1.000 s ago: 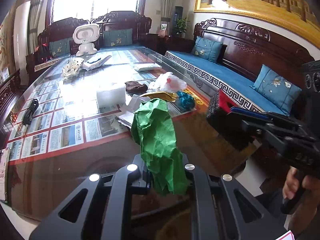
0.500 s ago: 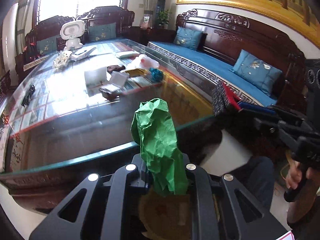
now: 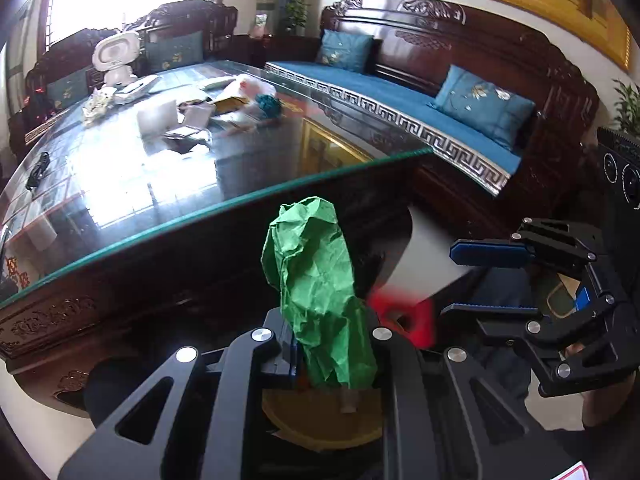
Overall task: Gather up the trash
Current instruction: 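Carry both items to yellow bin and open both tools to drop them, then move both open tools back over the table toward remaining trash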
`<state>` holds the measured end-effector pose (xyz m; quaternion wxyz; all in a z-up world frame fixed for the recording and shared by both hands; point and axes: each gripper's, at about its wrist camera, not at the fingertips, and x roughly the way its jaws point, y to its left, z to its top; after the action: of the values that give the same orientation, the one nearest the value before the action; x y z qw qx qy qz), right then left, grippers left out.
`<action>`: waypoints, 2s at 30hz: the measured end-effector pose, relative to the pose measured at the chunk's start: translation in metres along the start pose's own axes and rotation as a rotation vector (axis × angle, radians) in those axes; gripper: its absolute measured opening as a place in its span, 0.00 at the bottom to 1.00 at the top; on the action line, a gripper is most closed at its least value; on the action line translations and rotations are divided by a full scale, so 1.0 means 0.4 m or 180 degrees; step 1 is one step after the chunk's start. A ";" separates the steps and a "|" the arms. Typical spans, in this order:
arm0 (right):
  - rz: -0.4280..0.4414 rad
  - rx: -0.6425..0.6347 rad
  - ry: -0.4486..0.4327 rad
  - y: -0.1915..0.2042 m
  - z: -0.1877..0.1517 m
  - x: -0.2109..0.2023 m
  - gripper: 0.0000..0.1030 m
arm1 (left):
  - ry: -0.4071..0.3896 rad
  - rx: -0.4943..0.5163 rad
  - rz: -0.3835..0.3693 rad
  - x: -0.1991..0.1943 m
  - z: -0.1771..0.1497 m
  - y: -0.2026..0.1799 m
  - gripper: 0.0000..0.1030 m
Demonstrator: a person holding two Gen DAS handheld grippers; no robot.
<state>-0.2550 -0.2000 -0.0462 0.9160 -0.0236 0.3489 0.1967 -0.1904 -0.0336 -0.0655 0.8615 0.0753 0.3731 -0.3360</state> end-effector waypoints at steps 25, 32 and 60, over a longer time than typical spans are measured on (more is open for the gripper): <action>-0.0096 0.0404 -0.0300 -0.111 0.002 -0.057 0.51 | 0.0173 0.0455 -0.0373 0.041 0.003 -0.128 0.65; -0.0008 0.0357 -0.0330 -0.110 0.041 -0.037 0.52 | -0.0202 0.0346 0.0012 0.003 0.047 -0.086 0.87; -0.0003 0.0666 -0.0695 -0.281 0.339 0.121 0.92 | -0.0586 -0.0388 0.0499 0.113 0.368 0.183 0.96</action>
<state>-0.0943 -0.2624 0.0144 0.9460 0.0934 0.2658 0.1603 -0.0343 -0.0575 -0.0013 0.9187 0.0206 0.3052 -0.2498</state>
